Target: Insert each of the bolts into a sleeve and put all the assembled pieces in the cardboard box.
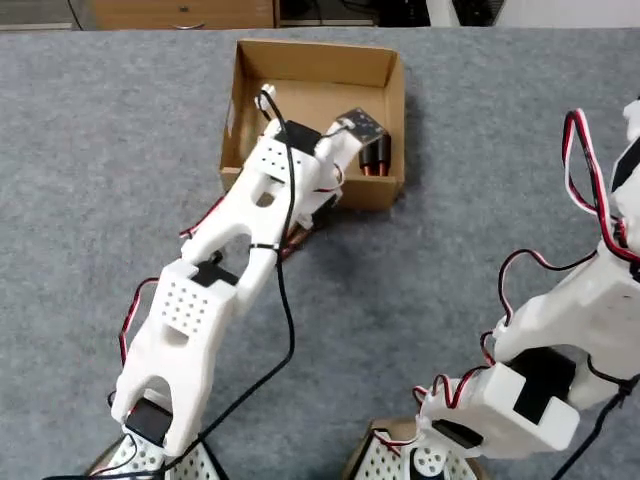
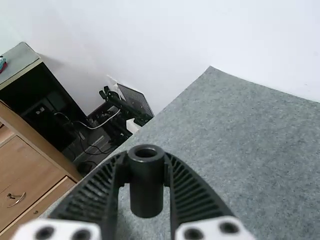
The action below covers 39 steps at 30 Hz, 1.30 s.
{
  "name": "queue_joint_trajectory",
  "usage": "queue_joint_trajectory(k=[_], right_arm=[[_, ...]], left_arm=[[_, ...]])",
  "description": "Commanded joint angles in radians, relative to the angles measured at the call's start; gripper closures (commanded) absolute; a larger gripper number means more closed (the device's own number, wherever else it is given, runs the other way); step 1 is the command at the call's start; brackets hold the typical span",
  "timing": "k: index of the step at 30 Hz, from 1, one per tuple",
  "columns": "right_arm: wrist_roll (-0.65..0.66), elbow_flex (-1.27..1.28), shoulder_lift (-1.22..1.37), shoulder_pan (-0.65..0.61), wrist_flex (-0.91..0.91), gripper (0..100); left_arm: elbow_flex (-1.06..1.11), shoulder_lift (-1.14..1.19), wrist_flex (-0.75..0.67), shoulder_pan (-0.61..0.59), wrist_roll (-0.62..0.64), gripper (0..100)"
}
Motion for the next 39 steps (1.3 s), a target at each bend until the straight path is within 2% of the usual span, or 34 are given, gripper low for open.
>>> queue_joint_trajectory(k=[1, 8, 26, 39], right_arm=[[0.009, 0.019, -0.027, 0.007, 0.012, 99.7], [0.009, 0.062, -0.033, -0.058, 0.011, 99.7], [0.009, 0.068, -0.027, -0.067, 0.009, 99.7], [0.009, 0.064, -0.027, -0.068, 0.009, 99.7]], left_arm=[[-0.074, 0.013, -0.003, -0.044, -0.009, 94], [-0.11, 0.076, -0.006, -0.061, -0.009, 94], [-0.101, 0.188, 0.0, -0.061, -0.003, 94], [-0.109, 0.243, 0.155, -0.074, -0.003, 94]])
